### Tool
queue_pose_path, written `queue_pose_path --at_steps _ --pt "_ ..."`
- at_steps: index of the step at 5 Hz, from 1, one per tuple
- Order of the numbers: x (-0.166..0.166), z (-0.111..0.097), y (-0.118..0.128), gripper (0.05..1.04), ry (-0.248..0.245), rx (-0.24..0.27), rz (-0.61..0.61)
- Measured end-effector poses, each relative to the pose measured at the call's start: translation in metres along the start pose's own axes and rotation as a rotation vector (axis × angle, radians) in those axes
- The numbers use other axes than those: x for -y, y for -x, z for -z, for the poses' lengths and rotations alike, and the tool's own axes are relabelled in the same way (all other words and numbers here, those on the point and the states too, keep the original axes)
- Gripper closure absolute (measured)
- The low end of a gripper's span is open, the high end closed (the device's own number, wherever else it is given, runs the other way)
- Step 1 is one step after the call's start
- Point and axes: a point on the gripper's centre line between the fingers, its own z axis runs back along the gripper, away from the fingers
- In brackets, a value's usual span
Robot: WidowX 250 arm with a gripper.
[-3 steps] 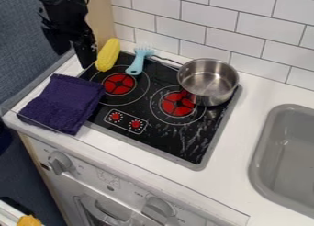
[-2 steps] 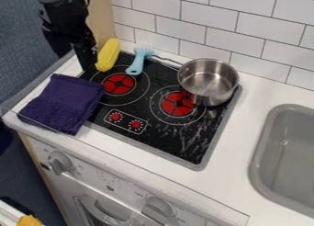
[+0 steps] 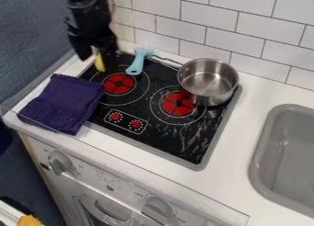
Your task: Place the blue brush on top of the purple cloth
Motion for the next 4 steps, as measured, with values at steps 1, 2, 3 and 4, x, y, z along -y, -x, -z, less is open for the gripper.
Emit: queue_pose_path --at_steps 1,2,3,4 --pt "0.018 0.014 -0.031 0.085 0.010 0.001 0.000" --pt "0.030 0.029 -0.054 0.085 0.013 -0.014 -0.035" --pt "0.023 0.050 -0.066 0.085 -0.013 -0.054 -0.075" --pt "0.015 0.057 -0.067 0.083 -0.037 -0.088 -0.090"
